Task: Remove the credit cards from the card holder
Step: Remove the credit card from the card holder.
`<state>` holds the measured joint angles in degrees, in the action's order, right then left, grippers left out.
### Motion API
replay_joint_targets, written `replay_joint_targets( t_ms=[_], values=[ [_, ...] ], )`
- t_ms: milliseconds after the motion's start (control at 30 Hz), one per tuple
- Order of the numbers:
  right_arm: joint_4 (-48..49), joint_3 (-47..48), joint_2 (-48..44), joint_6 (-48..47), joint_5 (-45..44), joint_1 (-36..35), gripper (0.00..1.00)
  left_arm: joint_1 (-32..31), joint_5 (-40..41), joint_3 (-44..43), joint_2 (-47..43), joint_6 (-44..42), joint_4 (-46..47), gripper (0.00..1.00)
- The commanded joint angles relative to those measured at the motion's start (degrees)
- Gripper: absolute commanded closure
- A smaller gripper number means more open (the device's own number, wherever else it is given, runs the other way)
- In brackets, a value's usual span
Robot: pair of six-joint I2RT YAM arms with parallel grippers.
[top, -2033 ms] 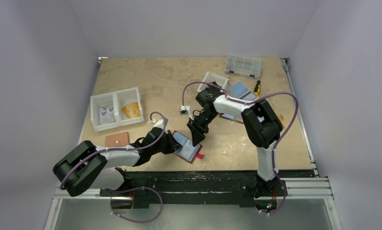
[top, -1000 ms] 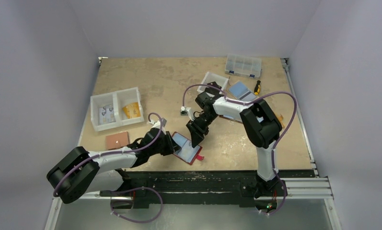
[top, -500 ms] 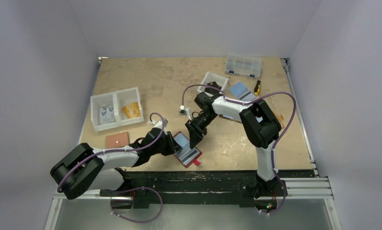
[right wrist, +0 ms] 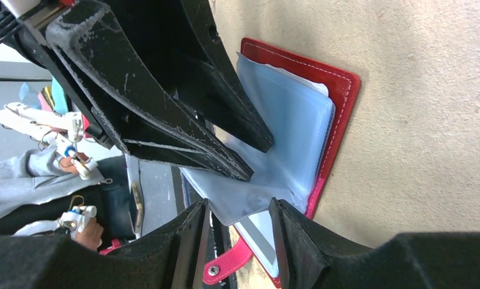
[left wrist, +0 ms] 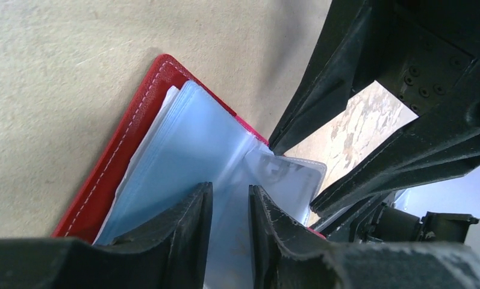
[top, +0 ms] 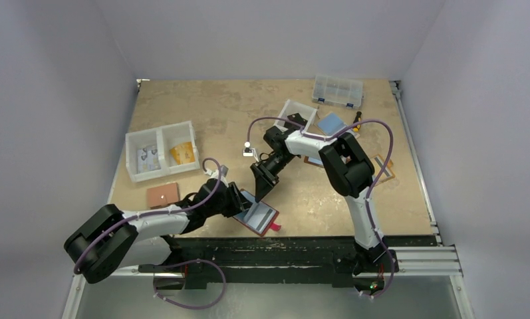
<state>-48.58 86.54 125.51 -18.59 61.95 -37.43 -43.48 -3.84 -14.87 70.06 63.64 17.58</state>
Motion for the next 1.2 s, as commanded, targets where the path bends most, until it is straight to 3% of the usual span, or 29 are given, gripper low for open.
replay_joint_targets(
  t_ms=[0, 133, 333, 533, 833, 1167],
  values=[
    [0.2, 3.0, 0.2, 0.2, 3.0, -0.5, 0.5, 2.1, 0.5, 1.7, -4.7, 4.0, -3.2, 0.66],
    [-0.1, 3.3, 0.2, 0.1, 3.7, -0.5, 0.5, 4.5, -0.6, 3.3, -10.2, 4.9, -3.6, 0.54],
    [-0.4, 3.6, -0.1, -0.7, 4.0, -0.5, 0.48, 5.6, -4.8, 4.4, -14.6, 2.3, -2.9, 0.45],
    [-1.0, 3.8, -0.2, -1.5, 4.3, -0.4, 0.45, 5.6, -9.9, 5.9, -12.4, 2.1, 2.3, 0.44],
    [-3.3, 4.9, -1.3, -4.6, 3.9, 0.4, 0.37, 5.6, -8.9, 4.1, -13.8, -0.5, -3.1, 0.45],
    [-4.8, 4.9, -2.9, -7.6, 3.4, 0.8, 0.35, 5.6, -9.9, 2.7, -12.6, -2.0, -3.6, 0.45]
  ],
)
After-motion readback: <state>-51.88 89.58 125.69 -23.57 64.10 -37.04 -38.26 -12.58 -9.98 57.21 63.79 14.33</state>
